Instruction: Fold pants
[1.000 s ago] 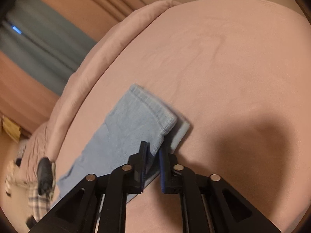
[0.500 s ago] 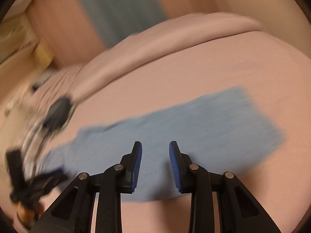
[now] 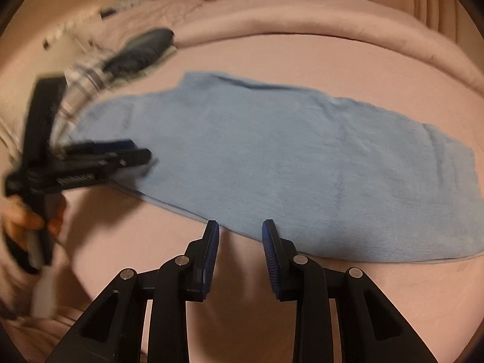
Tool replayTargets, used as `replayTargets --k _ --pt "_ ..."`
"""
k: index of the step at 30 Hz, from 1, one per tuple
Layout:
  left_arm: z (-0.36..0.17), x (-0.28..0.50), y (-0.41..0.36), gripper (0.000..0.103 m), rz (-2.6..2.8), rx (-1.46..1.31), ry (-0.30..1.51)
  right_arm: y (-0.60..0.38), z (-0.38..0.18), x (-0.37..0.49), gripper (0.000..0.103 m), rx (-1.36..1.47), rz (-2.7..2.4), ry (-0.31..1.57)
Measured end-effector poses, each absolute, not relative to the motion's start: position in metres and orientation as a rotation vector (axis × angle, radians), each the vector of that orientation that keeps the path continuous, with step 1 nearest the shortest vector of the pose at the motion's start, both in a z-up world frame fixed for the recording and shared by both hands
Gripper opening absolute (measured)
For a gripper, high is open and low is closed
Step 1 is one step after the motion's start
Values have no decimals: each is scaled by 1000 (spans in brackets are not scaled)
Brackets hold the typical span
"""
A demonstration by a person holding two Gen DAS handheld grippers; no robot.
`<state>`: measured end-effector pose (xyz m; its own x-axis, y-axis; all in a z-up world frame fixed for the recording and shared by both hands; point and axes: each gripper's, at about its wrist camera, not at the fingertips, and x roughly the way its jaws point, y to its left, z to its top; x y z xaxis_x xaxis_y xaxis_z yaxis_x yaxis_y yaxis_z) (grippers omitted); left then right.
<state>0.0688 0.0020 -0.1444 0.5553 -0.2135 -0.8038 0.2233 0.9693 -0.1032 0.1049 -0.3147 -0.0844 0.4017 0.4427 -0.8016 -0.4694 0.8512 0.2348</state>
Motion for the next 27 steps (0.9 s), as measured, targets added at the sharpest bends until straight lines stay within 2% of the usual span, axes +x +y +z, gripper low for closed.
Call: replayTargets --k 8,10,17,22,27 --pt "-149 80 56 58 -110 -17 943 -274 -77 163 31 134 666 948" --pt "-154 76 69 58 -114 -43 952 -252 -79 186 25 146 692 953" --pt "-157 71 71 58 -135 -46 955 -211 -110 261 23 225 626 1063" --pt "-157 76 76 58 -151 -70 958 -233 -129 282 6 417 540 1100" --pt "-157 75 76 59 -148 -68 961 -255 -107 265 6 423 541 1043"
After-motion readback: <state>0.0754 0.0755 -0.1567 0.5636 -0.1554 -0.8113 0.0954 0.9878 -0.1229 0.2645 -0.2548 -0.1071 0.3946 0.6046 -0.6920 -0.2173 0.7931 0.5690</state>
